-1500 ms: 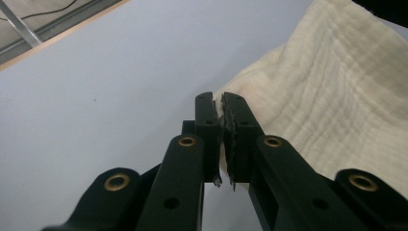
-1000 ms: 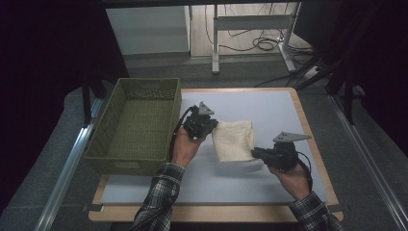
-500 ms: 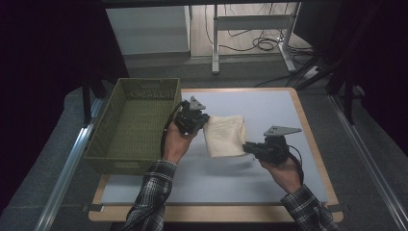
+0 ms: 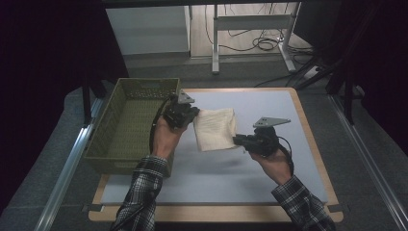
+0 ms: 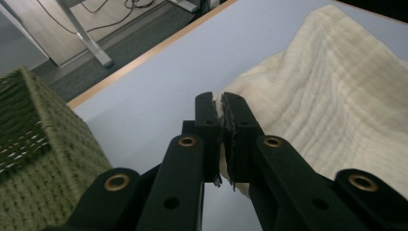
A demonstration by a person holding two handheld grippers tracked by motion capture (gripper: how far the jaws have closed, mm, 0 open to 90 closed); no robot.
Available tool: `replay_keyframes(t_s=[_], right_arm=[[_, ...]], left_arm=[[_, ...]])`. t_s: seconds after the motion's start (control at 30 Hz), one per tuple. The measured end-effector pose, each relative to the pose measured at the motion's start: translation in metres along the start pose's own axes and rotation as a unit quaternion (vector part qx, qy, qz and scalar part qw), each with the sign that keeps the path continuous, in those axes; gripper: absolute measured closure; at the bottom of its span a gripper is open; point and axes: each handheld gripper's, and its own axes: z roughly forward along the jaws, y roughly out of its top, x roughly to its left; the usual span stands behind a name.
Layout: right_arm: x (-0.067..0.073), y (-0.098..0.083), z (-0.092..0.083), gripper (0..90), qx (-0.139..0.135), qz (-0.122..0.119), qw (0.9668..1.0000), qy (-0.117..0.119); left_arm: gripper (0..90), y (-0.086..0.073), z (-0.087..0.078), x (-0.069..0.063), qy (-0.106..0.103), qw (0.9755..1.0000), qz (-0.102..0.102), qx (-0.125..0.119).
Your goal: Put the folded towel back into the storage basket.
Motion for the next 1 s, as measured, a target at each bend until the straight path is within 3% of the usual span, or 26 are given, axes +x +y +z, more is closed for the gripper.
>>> replay_keyframes(t_s=[1.0], right_arm=[[0.037,0.063,0.046,81.2,-0.016,-0.031,0.9991,0.026]], left_arm=[[85.9,-0.001,-0.050,0.059,0.064,0.9977,-0.015,-0.012]])
